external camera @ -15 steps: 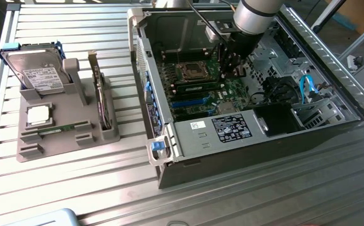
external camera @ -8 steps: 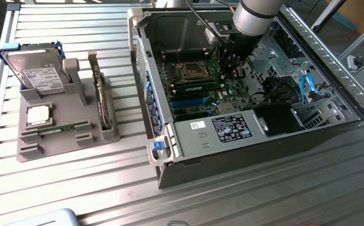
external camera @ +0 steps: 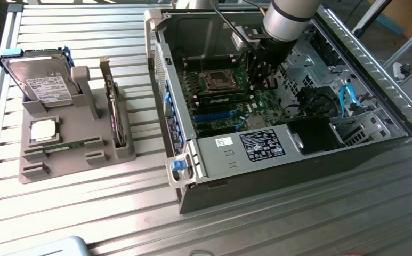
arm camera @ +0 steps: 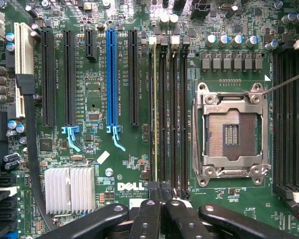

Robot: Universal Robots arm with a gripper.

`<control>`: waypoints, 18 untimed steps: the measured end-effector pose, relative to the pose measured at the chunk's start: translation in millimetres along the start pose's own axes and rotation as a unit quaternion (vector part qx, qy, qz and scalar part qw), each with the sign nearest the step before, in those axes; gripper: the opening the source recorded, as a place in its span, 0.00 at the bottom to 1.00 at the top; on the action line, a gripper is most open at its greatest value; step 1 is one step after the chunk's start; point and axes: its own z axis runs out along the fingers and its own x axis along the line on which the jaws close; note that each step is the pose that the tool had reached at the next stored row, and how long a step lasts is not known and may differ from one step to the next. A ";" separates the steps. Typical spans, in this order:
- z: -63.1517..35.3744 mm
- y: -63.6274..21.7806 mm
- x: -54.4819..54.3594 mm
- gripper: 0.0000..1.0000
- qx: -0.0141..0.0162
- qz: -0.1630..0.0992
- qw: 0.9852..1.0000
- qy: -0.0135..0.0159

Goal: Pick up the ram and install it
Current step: 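Press down the ram until it locks into place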

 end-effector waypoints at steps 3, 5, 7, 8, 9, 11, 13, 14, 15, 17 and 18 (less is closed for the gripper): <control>0.5 0.1 0.2 0.11 0.000 0.000 1.000 0.000; 1.0 0.3 0.3 0.11 0.000 0.000 1.000 0.000; 1.0 0.3 0.3 0.11 0.000 0.000 1.000 0.000; 1.0 0.3 0.3 0.11 0.000 0.000 1.000 0.000; 1.2 0.4 0.3 0.11 0.000 0.000 1.000 0.000; 1.8 0.5 0.3 0.11 0.000 0.000 1.000 0.000; 3.0 0.5 0.3 0.11 0.001 0.000 1.000 0.000; 3.1 0.5 0.4 0.11 0.001 0.000 1.000 0.000; 3.3 0.5 0.3 0.11 0.001 0.000 1.000 0.000; 3.3 0.5 0.3 0.11 0.001 0.000 1.000 0.000; 3.4 0.5 0.3 0.11 0.001 0.000 1.000 0.000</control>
